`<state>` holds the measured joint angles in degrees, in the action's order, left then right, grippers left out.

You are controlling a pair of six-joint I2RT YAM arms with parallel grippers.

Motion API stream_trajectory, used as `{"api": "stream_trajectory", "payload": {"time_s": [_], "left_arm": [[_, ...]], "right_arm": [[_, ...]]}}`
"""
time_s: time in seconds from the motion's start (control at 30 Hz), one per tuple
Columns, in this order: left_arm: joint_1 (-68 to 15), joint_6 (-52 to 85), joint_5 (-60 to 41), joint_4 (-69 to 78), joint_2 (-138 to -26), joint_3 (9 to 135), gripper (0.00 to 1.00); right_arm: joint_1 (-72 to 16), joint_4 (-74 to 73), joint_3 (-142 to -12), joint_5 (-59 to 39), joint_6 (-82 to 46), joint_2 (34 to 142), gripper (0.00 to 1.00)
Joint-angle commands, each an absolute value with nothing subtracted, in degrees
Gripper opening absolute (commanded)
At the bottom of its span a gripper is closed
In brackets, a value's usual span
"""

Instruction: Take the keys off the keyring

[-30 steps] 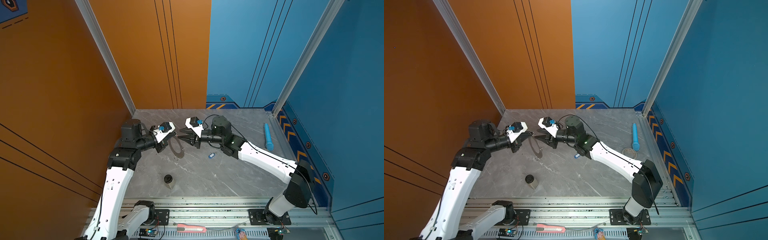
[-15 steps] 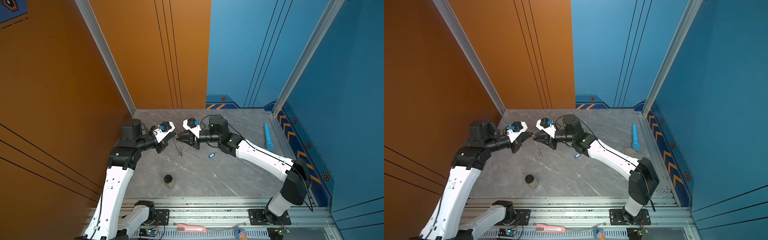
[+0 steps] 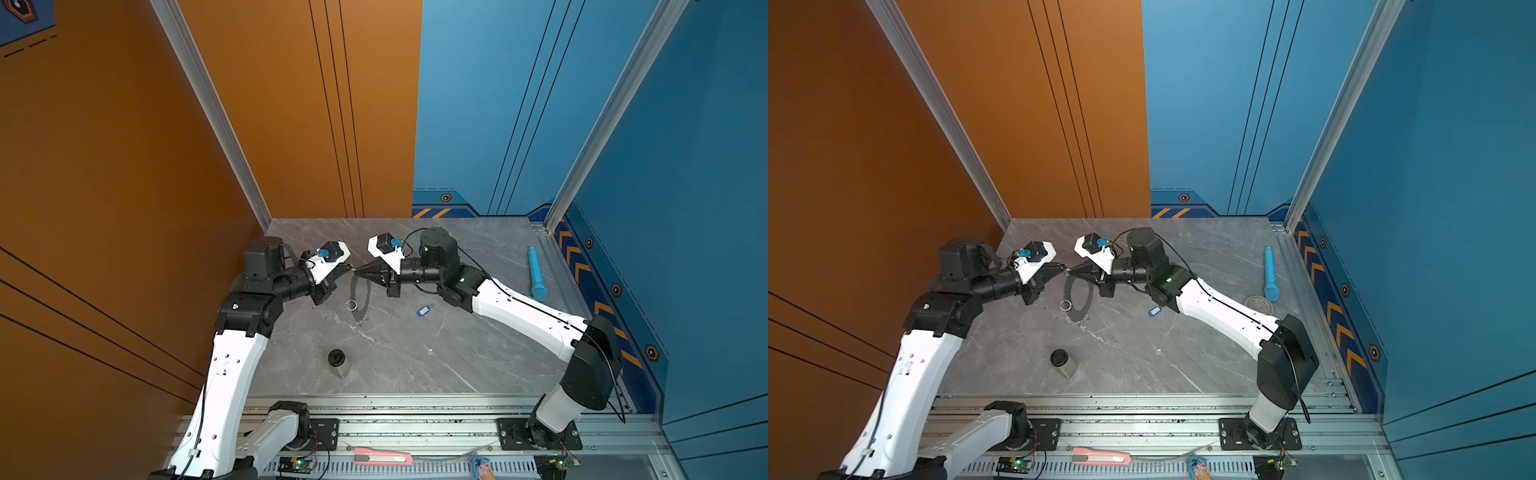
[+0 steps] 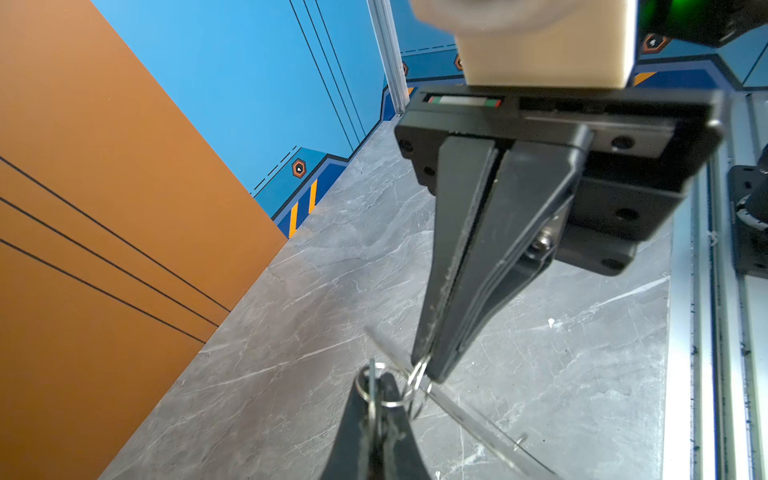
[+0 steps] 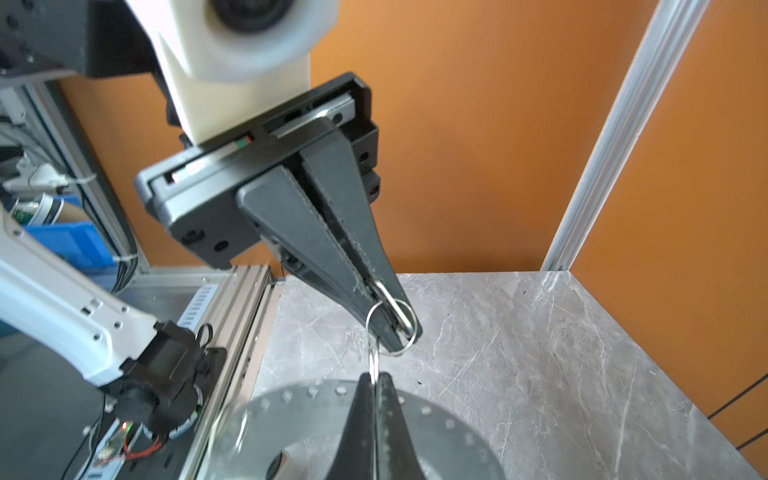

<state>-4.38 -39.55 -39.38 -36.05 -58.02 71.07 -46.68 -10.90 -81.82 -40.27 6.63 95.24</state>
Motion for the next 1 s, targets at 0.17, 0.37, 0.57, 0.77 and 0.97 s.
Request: {"api": "stream_trajectory", "payload": {"time_s": [0.17,0.37,0.57,0.77,0.97], "left_arm": [[-3.46,-41.04,-33.02,-35.63,-55.77,70.77,0.00],[-3.40,-40.34,-35.69,-35.59,-56.45,69.32,0.00],[-3.34,-39.64,-37.08,-35.23,-56.78,68.04,0.00],[-3.85,-38.42,-39.35,-35.12,-57.39,68.03,0.00],[-5.60,-36.63,-41.58,-34.78,-57.83,68.85,0.00]], "right_arm": [[-46.58,-30.54,-73.92,-32.83,-9.76,91.94,0.00],[-48.18,-37.78,-72.31,-30.07,-14.76,91.58,0.00],[-48.60,-44.55,-71.30,-28.41,-20.97,92.28,0.00],[-49.73,-47.69,-71.20,-27.83,-23.91,93.07,0.00],[-50.89,-49.85,-70.75,-25.97,-25.59,94.03,0.00]]}}
